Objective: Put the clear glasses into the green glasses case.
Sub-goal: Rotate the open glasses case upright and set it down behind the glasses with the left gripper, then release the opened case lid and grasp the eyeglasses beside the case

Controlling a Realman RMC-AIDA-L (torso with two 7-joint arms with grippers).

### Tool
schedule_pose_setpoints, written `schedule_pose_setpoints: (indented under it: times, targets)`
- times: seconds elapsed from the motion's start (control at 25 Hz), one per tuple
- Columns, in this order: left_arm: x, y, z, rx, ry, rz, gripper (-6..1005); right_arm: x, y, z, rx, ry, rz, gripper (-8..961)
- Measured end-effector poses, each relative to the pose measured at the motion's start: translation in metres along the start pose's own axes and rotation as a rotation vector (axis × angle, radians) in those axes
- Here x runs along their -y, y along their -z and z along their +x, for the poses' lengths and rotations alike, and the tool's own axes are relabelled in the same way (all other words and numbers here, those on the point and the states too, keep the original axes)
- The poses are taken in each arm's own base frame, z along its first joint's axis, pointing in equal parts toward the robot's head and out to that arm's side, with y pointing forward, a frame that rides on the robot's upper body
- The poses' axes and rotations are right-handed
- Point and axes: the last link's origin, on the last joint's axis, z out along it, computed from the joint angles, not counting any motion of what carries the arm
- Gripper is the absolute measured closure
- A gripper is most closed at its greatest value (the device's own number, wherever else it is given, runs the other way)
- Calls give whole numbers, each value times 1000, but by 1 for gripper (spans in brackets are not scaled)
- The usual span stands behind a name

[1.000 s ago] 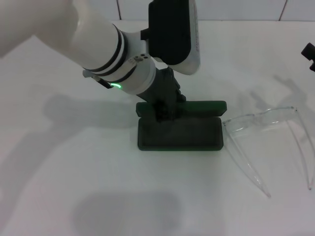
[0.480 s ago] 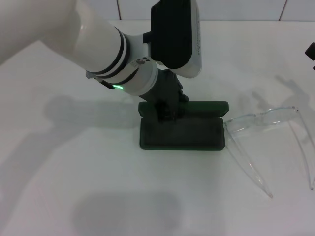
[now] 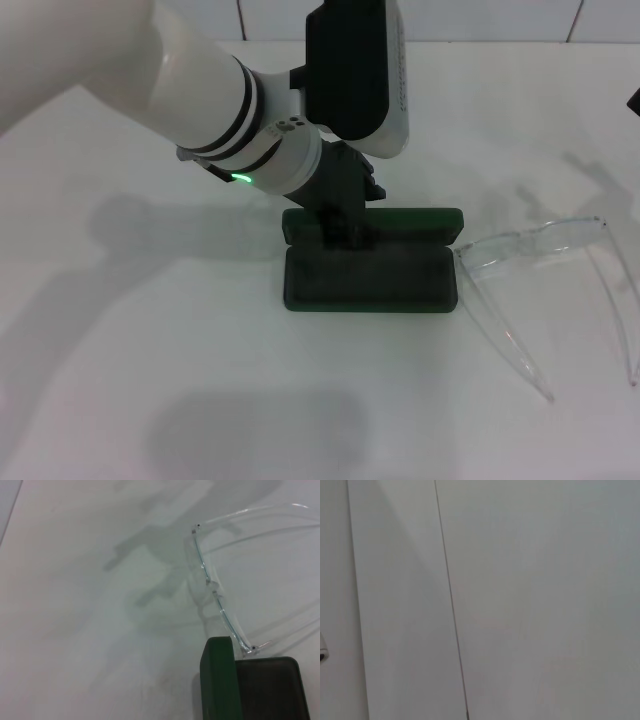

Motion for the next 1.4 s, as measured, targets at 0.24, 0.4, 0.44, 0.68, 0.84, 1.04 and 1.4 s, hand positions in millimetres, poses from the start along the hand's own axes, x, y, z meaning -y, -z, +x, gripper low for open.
schedule_pose_setpoints:
  times: [0.24,0.4,0.44,0.68,0.84,1.04,1.4]
  targets:
    - [0,1,1,-1,-5,-1,557,1,3,-1,7,0,10,84]
    - [0,2,4,-3,-11,-3,556,2,5,-1,6,3,14,84]
    - [0,3,5,-3,-13,-4,556,2,5,-1,5,4,13,84]
    - [-2,15,16,-49,-4,-10,557,3,3,-3,-3,11,0,84]
    - [3,33,16,-103,39,24,557,3,-1,-3,-47,19,-51,84]
    - [11,72,17,-312,166,83,557,10,-6,-6,-271,-16,-193,83]
    - [-6,163,-43,-975,502,145,567,6,-20,-42,-642,98,-457,201]
